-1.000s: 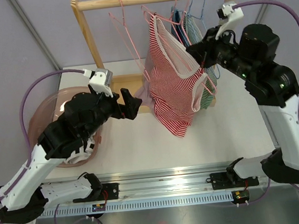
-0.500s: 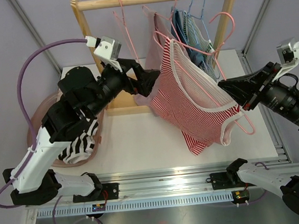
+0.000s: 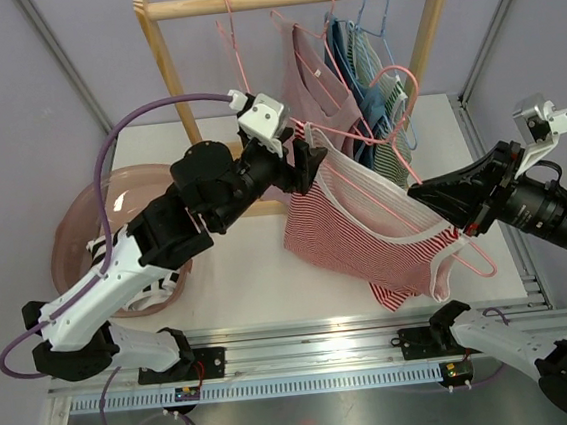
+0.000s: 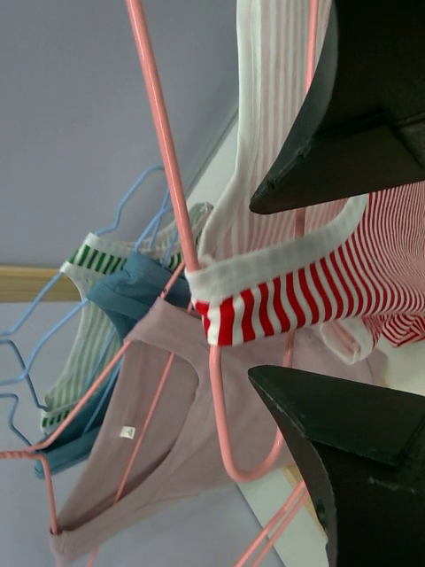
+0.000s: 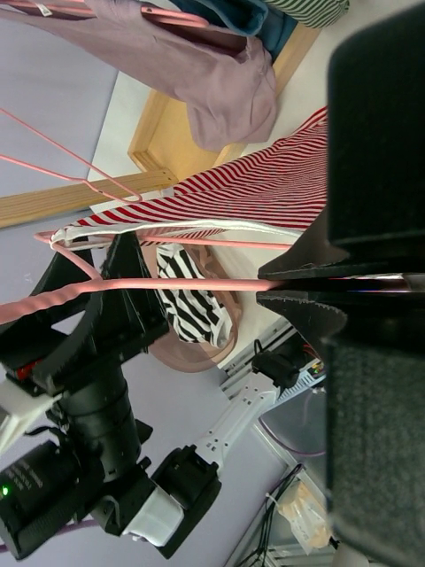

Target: Remove the tank top from the hanger

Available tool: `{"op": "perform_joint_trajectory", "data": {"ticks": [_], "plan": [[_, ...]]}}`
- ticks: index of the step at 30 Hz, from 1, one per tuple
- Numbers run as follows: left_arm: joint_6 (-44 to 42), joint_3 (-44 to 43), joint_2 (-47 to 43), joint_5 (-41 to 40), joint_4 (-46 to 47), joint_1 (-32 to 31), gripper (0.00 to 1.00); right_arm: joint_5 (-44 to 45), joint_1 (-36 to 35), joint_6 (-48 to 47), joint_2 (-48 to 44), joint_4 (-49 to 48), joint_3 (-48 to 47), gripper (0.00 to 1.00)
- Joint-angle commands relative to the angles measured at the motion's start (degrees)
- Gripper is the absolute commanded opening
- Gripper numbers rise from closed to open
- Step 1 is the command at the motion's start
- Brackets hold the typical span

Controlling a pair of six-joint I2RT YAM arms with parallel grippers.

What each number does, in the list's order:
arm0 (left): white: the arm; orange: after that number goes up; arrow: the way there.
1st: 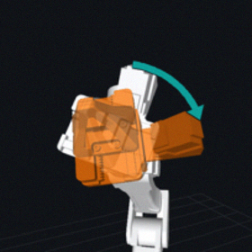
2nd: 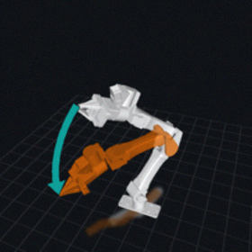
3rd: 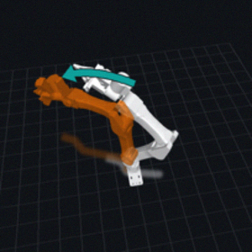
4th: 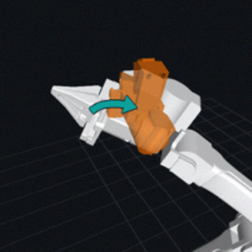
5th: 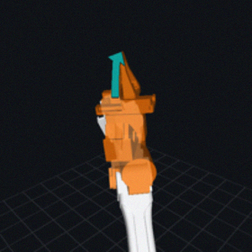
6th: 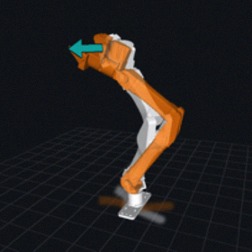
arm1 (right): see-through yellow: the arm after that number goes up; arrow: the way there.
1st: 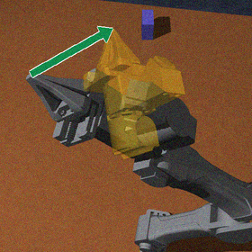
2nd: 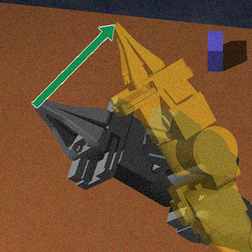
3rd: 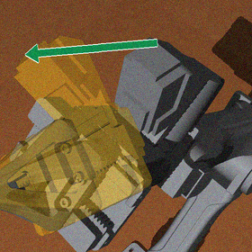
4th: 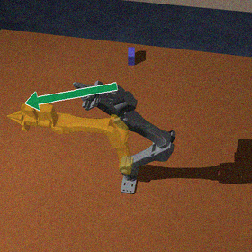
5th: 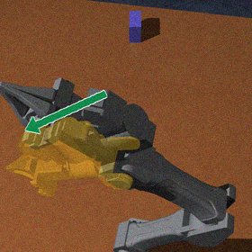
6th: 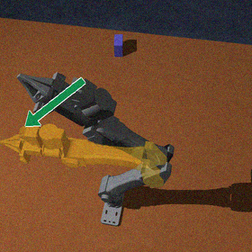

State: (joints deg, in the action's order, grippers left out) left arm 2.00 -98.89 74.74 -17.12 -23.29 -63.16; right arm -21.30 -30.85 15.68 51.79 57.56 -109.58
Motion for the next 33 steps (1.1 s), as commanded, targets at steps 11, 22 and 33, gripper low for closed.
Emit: {"op": "perform_joint_trajectory", "data": {"ticks": [11, 22, 33], "plan": [[-1.6, 3.4, -1.6, -11.8, 4.7, -0.1, 0.21, -0.4, 0.1, -2.1, -1.5, -3.9, 5.3, 0.00], [7.1, 8.9, -8.0, -28.1, -3.4, 4.2, 0.00, -1.5, 0.1, -7.0, -9.7, -7.0, 18.5, 0.00], [19.8, 10.2, -10.4, -19.7, -12.7, 14.8, 0.00, -3.3, 0.1, -8.4, -17.0, -14.3, 25.7, 0.00]]}}
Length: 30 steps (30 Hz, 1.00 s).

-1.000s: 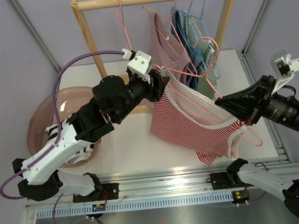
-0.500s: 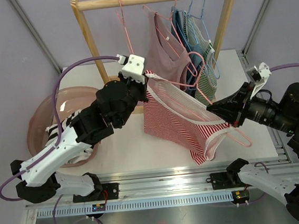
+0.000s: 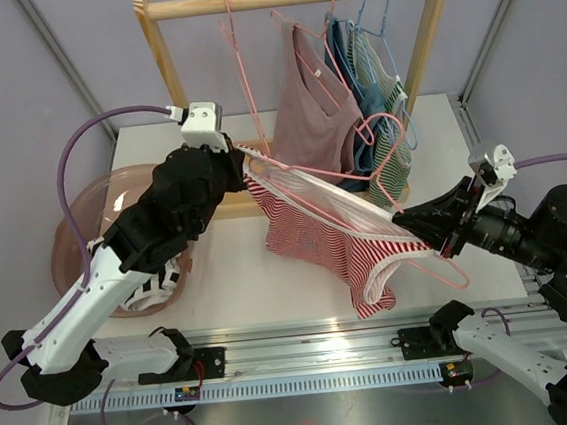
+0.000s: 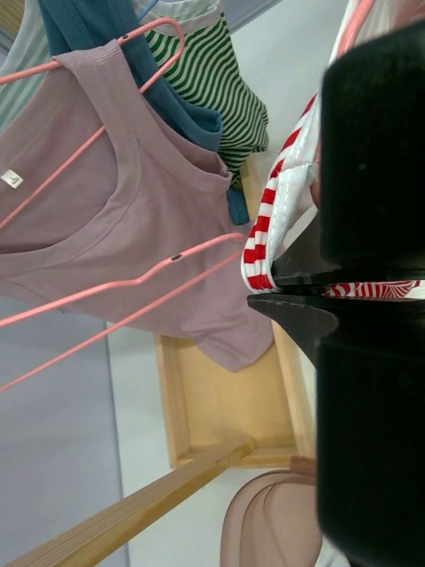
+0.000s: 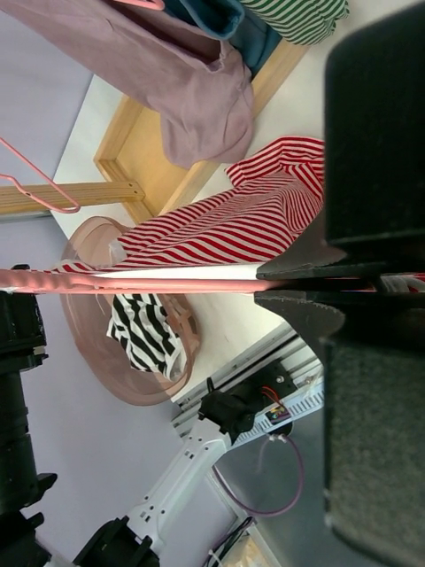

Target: Remove the tank top from the hanger

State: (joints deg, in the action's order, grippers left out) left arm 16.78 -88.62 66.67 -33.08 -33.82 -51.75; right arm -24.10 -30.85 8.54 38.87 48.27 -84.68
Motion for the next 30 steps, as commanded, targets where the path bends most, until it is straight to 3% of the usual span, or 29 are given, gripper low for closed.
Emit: {"op": "perform_joint_trajectory", "data": {"ticks": [1, 4, 6, 12, 15, 19, 20, 21, 22, 25, 30], "plan": [[5.2, -0.1, -2.8, -2.5, -2.4, 3.4, 0.00, 0.0, 0.1, -1.4, -4.9, -6.2, 1.8, 0.00], [3.5, 3.4, -6.1, 9.6, 1.9, 3.3, 0.00, 2.7, 0.1, -0.5, -5.6, -12.5, 3.4, 0.00], [4.2, 8.3, -8.5, 19.0, 7.0, 3.3, 0.00, 0.6, 0.1, 1.0, -6.5, -22.5, 8.1, 0.00], [8.4, 15.6, -14.0, 32.7, 13.1, 3.1, 0.00, -0.4, 0.1, 7.4, -7.3, -50.4, 21.7, 0.00], [6.3, 21.0, -16.0, 42.4, 17.9, 1.3, 0.00, 0.7, 0.1, 12.6, -4.9, -64.8, 26.5, 0.00], [1.8, 27.5, -16.1, 42.8, 19.5, -5.6, 0.00, 4.5, 0.1, 21.4, 1.0, -88.6, 35.6, 0.00], [1.7, 29.4, -15.9, 41.6, 18.4, -7.5, 0.00, 7.3, 0.1, 22.2, 2.0, -98.1, 37.1, 0.00], [2.9, 30.3, -15.4, 35.7, 17.2, -8.0, 0.00, 8.9, 0.1, 22.8, 3.0, -100.0, 38.0, 0.00], [3.9, 31.0, -15.1, 33.1, 16.0, -8.2, 0.00, 9.6, 0.1, 21.2, 4.3, -98.8, 36.0, 0.00], [7.6, 31.9, -13.7, 15.4, 7.4, -8.2, 0.00, 15.4, 0.1, 13.8, 6.5, -67.4, 24.8, 0.00], [14.3, 30.8, -10.2, 0.5, -2.5, -8.1, 0.01, 23.2, 0.1, 8.4, 12.0, -44.9, 14.7, 0.00]]}}
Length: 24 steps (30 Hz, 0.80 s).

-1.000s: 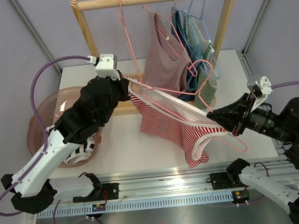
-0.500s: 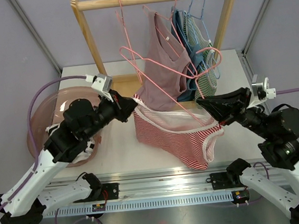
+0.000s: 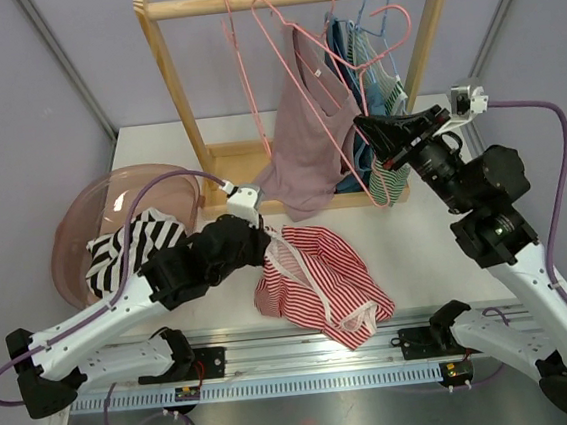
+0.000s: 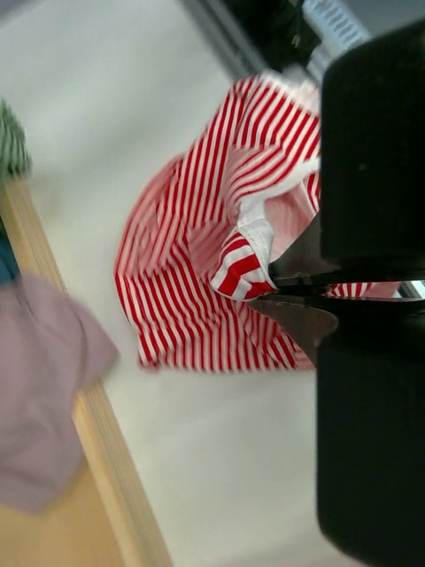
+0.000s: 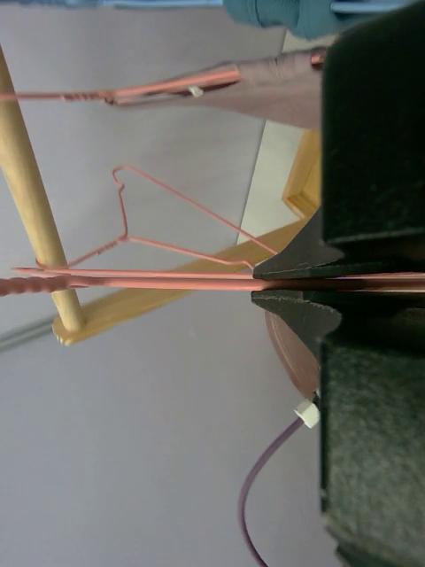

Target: Remove the tank top from the hanger

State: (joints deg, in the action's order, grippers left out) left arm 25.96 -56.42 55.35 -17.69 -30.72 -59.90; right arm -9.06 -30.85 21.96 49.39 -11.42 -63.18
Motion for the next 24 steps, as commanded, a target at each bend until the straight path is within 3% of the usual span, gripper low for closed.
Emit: {"op": "perform_joint_trajectory", "data": {"ticks": [1, 6, 9, 10, 13, 19, 24], "plan": [[5.9, -1.8, 3.1, -16.4, -8.2, 0.4, 0.01, 8.7, 0.1, -5.3, 2.4, 19.2, -7.8, 0.00], [9.1, -3.3, 5.6, -19.5, -11.2, 2.2, 0.05, 9.9, 0.0, -7.7, 7.9, 24.9, -12.8, 0.00], [8.7, -3.2, 4.5, -19.2, -10.7, 2.3, 0.39, 9.9, -0.1, -8.2, 11.3, 26.8, -16.6, 0.00], [8.4, -3.1, 4.3, -19.2, -10.9, 2.4, 0.68, 9.7, -0.1, -8.7, 12.5, 27.1, -17.6, 0.00], [8.3, -3.5, 3.7, -19.0, -12.0, 2.3, 0.99, 12.7, -1.8, -10.6, 17.9, 28.7, -23.3, 0.00], [8.0, -2.9, 2.0, -18.6, -13.1, 2.4, 0.99, 26.8, -10.9, -18.7, 31.0, 31.3, -38.5, 0.00], [6.3, -0.6, -0.9, -17.0, -13.0, 2.4, 0.99, 30.8, -13.4, -21.6, 39.8, 32.5, -49.2, 0.00]]}}
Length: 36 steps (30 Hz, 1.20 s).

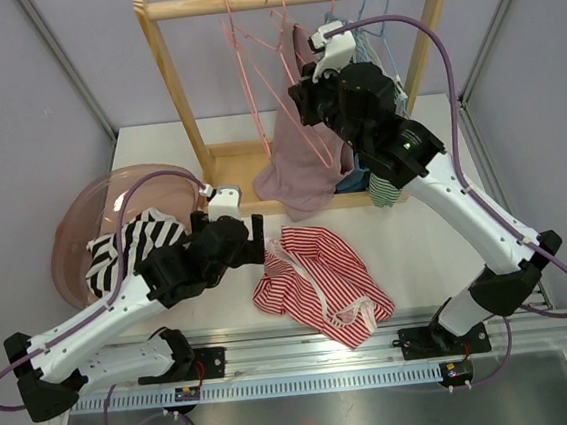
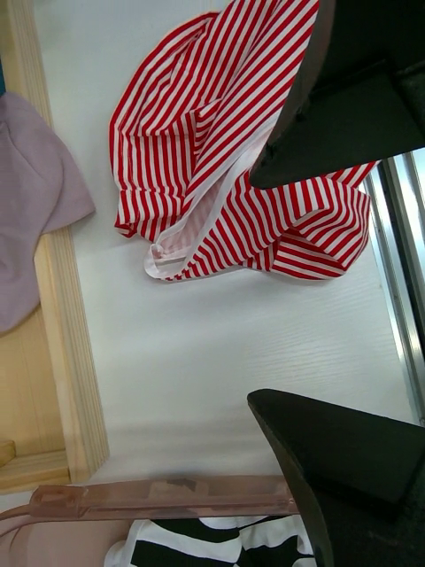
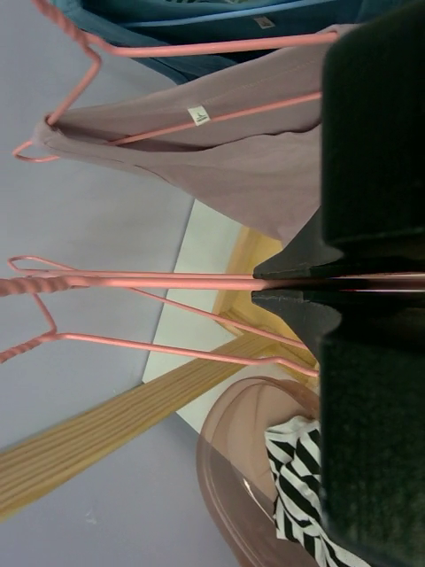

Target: Remove the tank top from the hanger

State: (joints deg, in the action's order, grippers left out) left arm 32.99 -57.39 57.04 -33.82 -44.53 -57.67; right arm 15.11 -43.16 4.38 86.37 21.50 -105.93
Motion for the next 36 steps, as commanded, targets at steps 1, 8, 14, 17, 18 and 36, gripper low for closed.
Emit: {"op": "perform_joint_trajectory", "data": {"ticks": [1, 8, 14, 17, 18, 36], "plan": [[-0.9, 0.5, -3.3, -0.8, 0.6, 0.2, 0.99, 6.8, -1.3, -4.0, 3.9, 0.0, -7.8, 0.00], [-0.6, 1.0, -5.1, -1.1, -1.2, 0.1, 0.99, 10.2, -1.4, -7.5, 15.5, 4.3, -22.1, 0.00], [-1.8, 1.7, -5.0, 2.9, 0.7, 0.1, 0.99, 11.0, -1.6, -7.8, 22.8, 9.4, -31.7, 0.00], [-3.0, 2.4, -4.7, 6.0, 3.1, -0.2, 0.99, 11.0, -1.8, -7.6, 21.1, 8.6, -28.7, 0.00], [-3.5, 2.6, -4.6, 6.7, 5.0, -0.5, 0.99, 10.7, -2.0, -7.5, 20.4, 7.6, -27.8, 0.00], [-8.9, 1.0, 18.2, 13.4, 21.1, -8.0, 0.99, 4.2, -2.0, -1.4, -13.4, 8.6, 2.6, 1.00]]}}
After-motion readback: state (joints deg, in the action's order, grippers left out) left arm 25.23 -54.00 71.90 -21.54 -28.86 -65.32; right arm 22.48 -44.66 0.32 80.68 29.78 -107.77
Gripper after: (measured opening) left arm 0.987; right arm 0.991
